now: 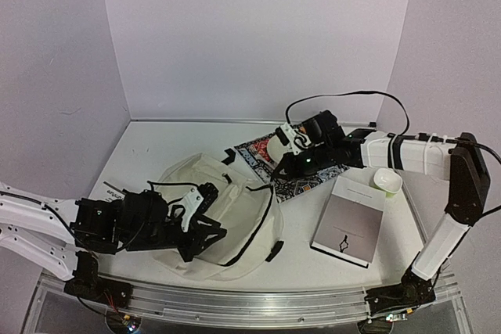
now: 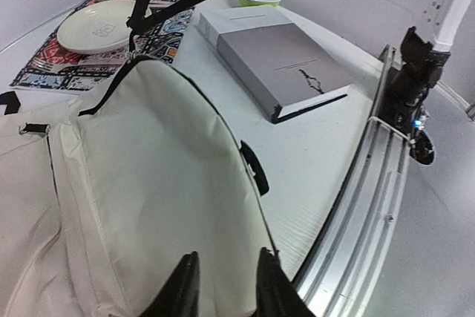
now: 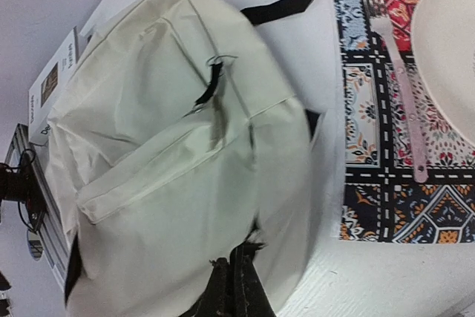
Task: Pack the student bag
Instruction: Unzip the largest pocket of the student bag, then pass from the left arm to the right, then pick up the largest pocket of the bag from the student bag, then place the largest pocket of the bag in the student bag, then pick up the book from the center of the board.
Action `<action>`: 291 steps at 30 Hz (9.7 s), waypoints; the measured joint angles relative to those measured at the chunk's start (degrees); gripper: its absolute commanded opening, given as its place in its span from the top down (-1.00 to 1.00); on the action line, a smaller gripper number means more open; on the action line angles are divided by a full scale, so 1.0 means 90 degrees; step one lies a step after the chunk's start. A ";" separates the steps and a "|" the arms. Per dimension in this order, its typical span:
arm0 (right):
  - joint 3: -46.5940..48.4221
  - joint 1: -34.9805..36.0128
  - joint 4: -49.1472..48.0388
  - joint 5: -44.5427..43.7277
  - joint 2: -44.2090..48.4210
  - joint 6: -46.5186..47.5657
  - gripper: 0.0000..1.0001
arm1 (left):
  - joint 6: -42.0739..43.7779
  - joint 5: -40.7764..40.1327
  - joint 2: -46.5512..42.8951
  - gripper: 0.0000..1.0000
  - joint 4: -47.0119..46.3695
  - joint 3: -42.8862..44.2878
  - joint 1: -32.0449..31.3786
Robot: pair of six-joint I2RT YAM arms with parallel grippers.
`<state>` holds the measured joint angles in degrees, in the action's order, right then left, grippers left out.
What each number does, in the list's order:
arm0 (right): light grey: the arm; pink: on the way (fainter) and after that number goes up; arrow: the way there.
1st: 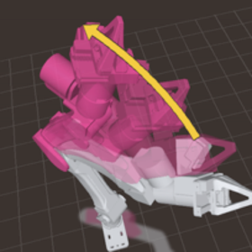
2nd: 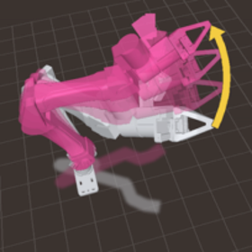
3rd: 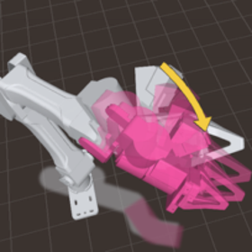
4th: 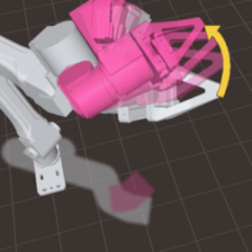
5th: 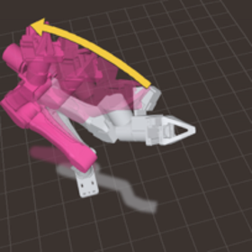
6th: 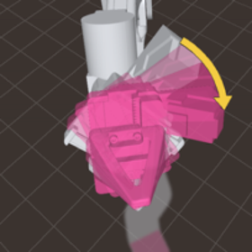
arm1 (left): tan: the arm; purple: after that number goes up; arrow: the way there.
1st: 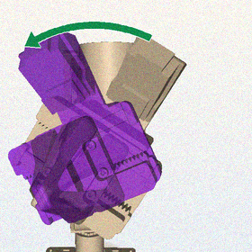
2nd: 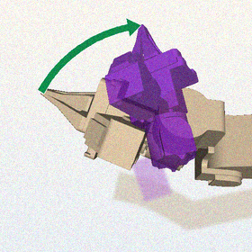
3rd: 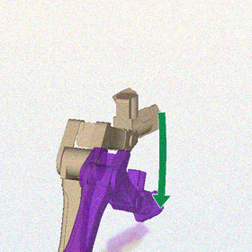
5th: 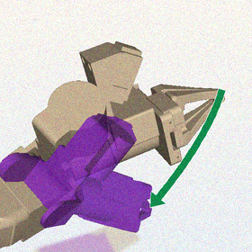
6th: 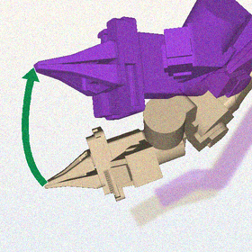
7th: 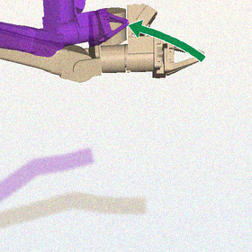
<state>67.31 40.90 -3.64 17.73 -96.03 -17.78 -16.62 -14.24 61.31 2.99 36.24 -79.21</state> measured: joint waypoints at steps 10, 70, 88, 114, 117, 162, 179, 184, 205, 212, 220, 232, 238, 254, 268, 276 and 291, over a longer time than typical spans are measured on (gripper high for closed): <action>0.0182 0.1381 0.0047 0.0537 0.0000 0.0229 1.00 | -0.0345 -0.1088 0.1416 -0.28 -0.0006 0.0919 0.0004; 0.2612 0.0055 0.1352 0.0178 -0.2679 0.0671 1.00 | -0.0629 -0.1171 0.1825 1.00 -0.0452 0.0629 -0.0149; 0.2174 -0.0487 0.0518 0.0552 -0.1801 0.0035 -0.35 | -0.1020 -0.1482 0.1919 1.00 0.0125 0.1082 0.0636; -0.2917 0.0663 -0.3182 0.0377 0.0471 -0.3088 -0.90 | -0.0926 -0.0276 0.3842 0.94 0.0002 0.2767 0.1452; -0.2953 0.0755 -0.3688 0.0456 0.0213 -0.3258 -0.69 | -0.0967 -0.0130 0.3865 0.88 -0.0021 0.2820 0.1503; -0.3022 0.0812 -0.3537 0.0349 -0.0280 -0.2684 1.00 | -0.0668 0.1070 0.2702 0.59 0.1716 0.2204 0.1570; -0.2924 0.0824 -0.3238 0.0255 -0.0245 -0.2459 1.00 | -0.0601 0.0610 0.3176 1.00 0.2049 0.2432 0.1587; -0.2924 0.0824 -0.3159 0.0165 -0.0243 -0.2374 1.00 | -0.0462 0.0193 0.3259 1.00 0.2443 0.2624 0.1612; -0.2031 0.0567 -0.2415 -0.0070 -0.0759 -0.1637 0.99 | 0.0866 -0.1596 0.2228 1.00 0.3478 0.3103 0.4229; -0.1513 0.0558 -0.1991 -0.0102 -0.1145 -0.1323 0.80 | 0.1080 -0.1753 0.3253 0.78 0.3012 0.3090 0.4551; -0.1234 0.0552 -0.1166 -0.0536 -0.1020 -0.0959 -0.41 | 0.1328 -0.2219 0.4155 -0.05 0.2529 0.3088 0.4720; -0.1232 0.0315 0.0680 -0.2031 0.1294 -0.0981 -0.97 | 0.1260 -0.2241 0.3550 -0.75 0.2439 0.3088 0.4749; -0.1233 0.0210 0.1542 -0.2746 0.1893 -0.1382 -0.97 | 0.1131 -0.1889 0.3048 -0.91 0.2478 0.3109 0.4769; -0.1970 -0.0437 0.2620 -0.3310 0.2957 -0.1649 -0.97 | 0.0896 -0.0166 0.2011 -0.99 0.3439 0.3601 0.5336; -0.3231 -0.3003 0.2726 -0.2731 0.3689 -0.1902 -0.97 | 0.1084 0.0761 0.1493 -0.99 0.3270 0.2986 0.5784; -0.4225 -0.3784 0.1829 -0.1827 0.3971 -0.2227 -0.93 | 0.1078 0.0728 0.0423 -0.99 0.2666 0.2326 0.5784; -0.5363 -0.4446 0.0059 0.0079 0.4097 -0.2526 0.13 | 0.1076 0.0989 0.0427 -0.92 0.2279 0.2173 0.5784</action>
<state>19.05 0.89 -3.11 18.44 -59.16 -40.51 -6.93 -5.33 65.15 23.51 55.79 -27.16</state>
